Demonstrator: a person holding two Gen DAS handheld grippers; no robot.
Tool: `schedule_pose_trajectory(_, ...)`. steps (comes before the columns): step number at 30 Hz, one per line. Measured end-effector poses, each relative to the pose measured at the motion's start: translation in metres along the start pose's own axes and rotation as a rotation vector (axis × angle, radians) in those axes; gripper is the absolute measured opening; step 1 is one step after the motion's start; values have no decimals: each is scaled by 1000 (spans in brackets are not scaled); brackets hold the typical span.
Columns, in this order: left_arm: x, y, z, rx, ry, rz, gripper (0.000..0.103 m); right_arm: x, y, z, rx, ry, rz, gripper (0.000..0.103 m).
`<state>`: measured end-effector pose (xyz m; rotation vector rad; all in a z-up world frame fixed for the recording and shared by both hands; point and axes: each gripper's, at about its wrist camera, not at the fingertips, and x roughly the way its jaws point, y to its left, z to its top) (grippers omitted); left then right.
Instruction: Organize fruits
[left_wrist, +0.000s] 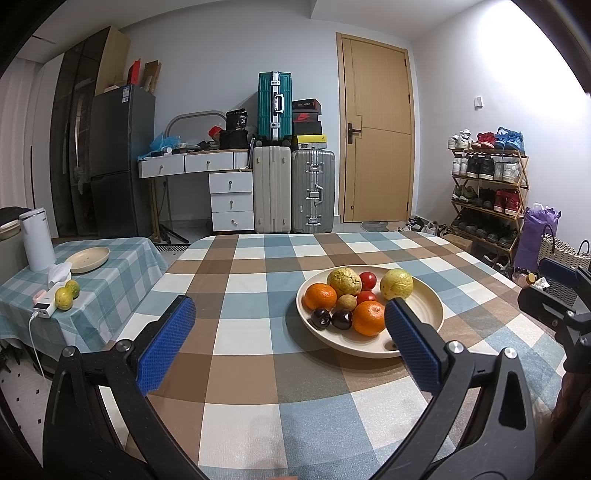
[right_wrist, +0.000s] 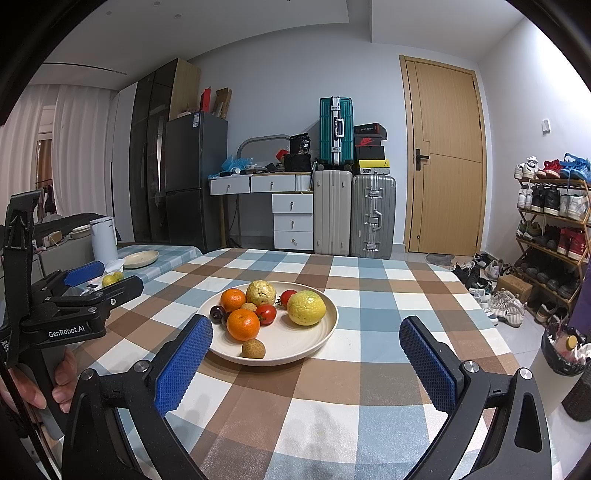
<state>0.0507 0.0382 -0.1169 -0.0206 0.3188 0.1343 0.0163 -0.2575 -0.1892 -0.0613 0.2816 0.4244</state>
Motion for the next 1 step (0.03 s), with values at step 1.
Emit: schedule_pose_trajectory(1,-2,0,1,-1,0,0,102,0,0,0,0,0,0,103)
